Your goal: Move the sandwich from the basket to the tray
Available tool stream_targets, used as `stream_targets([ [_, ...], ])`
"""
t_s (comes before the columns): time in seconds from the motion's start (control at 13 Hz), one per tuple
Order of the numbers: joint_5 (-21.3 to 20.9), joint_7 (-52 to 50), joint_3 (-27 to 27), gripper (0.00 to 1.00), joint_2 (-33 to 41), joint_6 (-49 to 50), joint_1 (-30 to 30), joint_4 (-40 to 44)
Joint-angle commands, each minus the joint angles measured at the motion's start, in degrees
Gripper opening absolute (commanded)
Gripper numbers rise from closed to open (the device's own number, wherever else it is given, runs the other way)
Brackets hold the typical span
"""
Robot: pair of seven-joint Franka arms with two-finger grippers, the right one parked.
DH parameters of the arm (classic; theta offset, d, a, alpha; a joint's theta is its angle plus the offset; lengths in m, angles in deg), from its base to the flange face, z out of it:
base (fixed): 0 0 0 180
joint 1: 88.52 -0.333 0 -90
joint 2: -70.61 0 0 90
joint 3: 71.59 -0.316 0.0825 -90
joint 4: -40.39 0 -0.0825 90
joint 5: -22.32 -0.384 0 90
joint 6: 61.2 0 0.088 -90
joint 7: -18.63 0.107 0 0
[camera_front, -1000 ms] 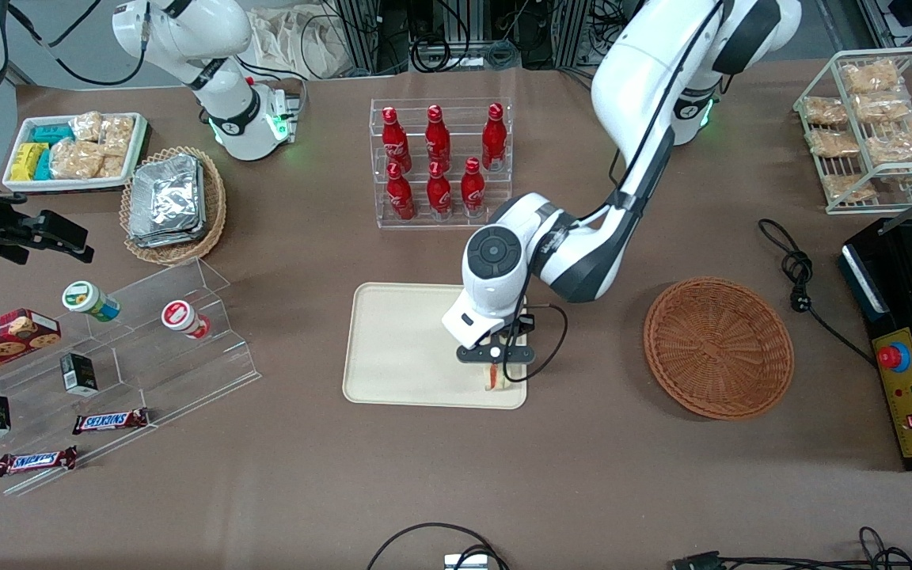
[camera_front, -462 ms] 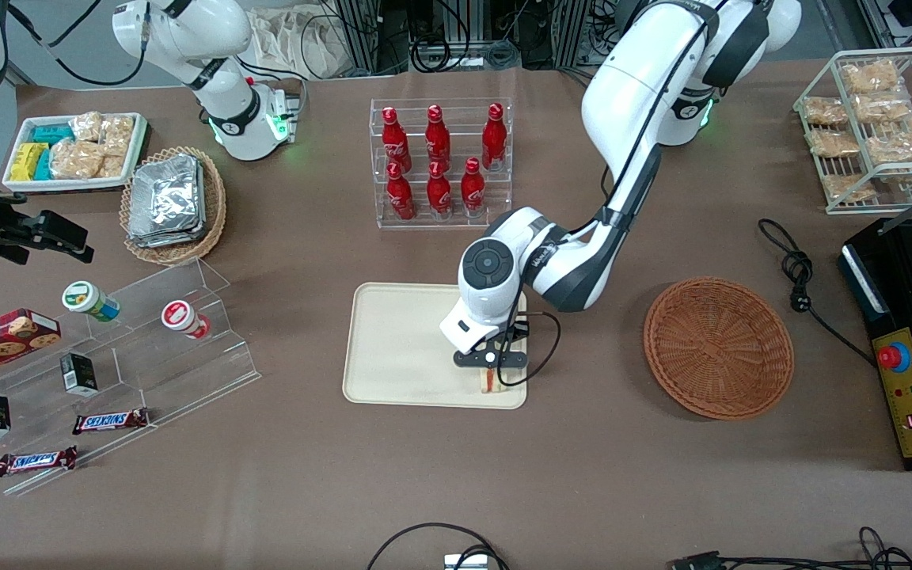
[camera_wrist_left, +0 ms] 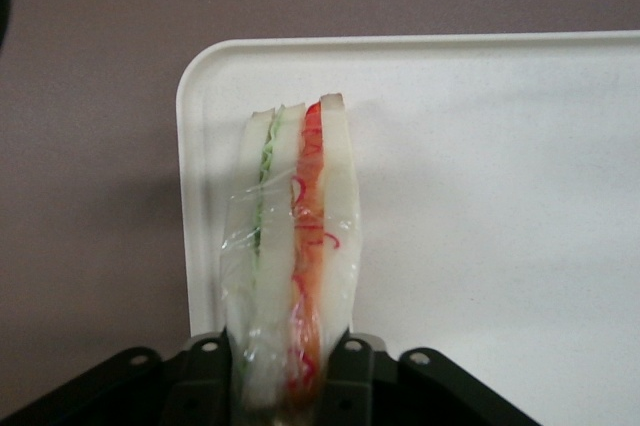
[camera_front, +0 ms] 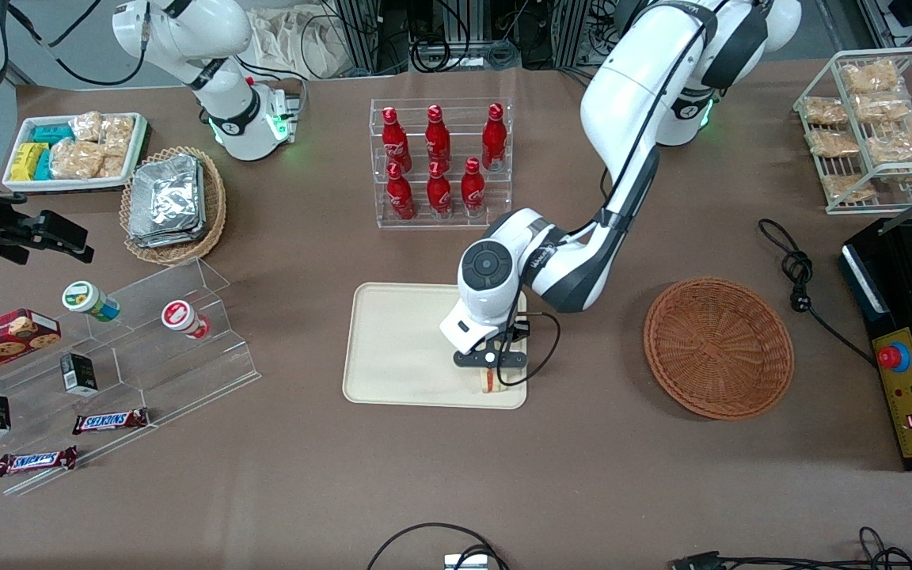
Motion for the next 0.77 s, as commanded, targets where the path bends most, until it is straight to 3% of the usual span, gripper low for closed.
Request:
stream_targets([
  [0.0,-0.7,-1.2,-0.7,1.00,0.3,0.0,0.8,0.1],
  [0.23,-1.2,-3.3,-0.9,1.00,3.0,0.1,1.2,0.0],
  [0.38,-1.1,-4.5,-1.4,1.00,8.6,2.0,0.5,-0.1],
  [0.69,-0.8,8.2,-3.0,1.00,20.0,15.3,-6.8,-0.1],
])
